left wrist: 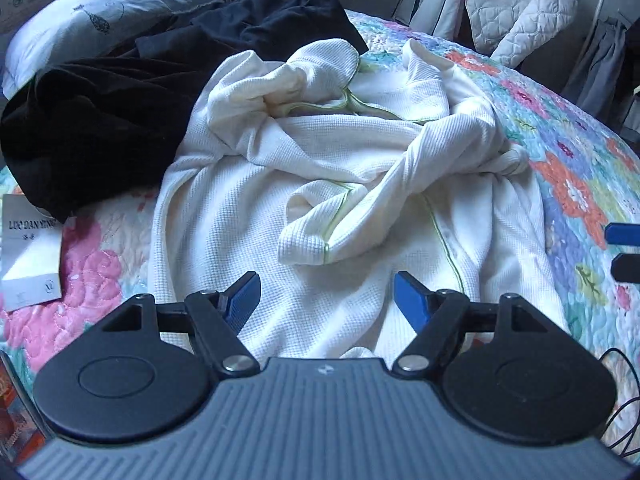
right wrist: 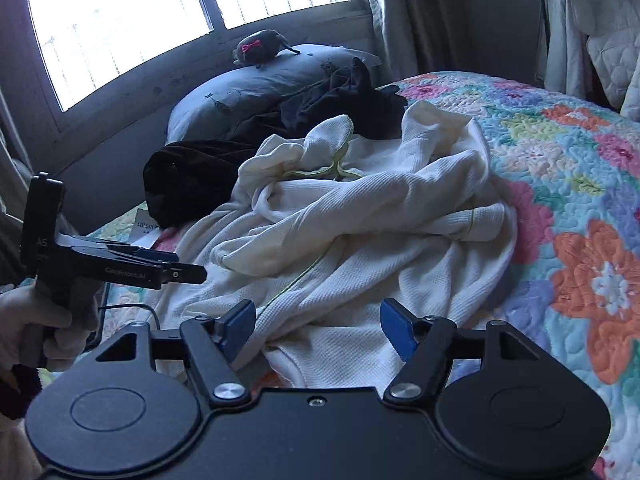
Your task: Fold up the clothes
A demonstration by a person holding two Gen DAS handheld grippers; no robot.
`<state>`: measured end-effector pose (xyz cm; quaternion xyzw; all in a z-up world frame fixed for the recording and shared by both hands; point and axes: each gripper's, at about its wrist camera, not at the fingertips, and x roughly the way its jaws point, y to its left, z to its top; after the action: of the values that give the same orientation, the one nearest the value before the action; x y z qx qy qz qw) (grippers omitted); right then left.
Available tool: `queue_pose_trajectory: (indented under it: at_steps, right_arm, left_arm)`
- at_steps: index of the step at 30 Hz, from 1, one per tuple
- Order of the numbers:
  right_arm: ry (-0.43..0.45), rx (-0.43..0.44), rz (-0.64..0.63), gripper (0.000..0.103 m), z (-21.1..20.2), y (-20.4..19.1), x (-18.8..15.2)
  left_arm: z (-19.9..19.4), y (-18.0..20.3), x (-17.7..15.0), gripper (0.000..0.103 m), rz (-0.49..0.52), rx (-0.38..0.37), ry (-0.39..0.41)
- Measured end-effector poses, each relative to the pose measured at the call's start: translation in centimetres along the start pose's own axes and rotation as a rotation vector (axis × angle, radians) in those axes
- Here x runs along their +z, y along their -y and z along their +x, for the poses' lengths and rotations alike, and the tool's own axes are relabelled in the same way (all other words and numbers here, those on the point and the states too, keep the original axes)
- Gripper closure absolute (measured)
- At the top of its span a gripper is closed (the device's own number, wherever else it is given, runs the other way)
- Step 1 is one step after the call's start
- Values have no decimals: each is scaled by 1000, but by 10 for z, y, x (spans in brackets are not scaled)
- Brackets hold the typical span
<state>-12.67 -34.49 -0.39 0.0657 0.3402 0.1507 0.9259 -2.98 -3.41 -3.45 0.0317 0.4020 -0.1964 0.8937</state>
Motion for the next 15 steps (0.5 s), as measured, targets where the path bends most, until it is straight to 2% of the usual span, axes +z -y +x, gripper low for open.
queue_pose_trajectory:
  at_steps: [3, 7, 10, 12, 15]
  right_arm:
    - [74, -62, -58, 28, -27, -6, 11]
    - [185, -155, -74, 24, -47, -3, 16]
    - [194, -258, -55, 24, -42, 1, 12]
    - [216, -279, -31, 24, -37, 4, 5]
    - [247, -240, -11, 24, -27, 9, -7]
  left_arm:
    - [-27, -9, 5, 30, 39, 59, 73]
    - [-52, -30, 16, 30, 30, 161, 192]
    - [-65, -39, 26, 30, 36, 229, 257]
    - [-70, -42, 29, 30, 45, 272, 274]
    - [-88, -45, 27, 30, -40, 286, 298]
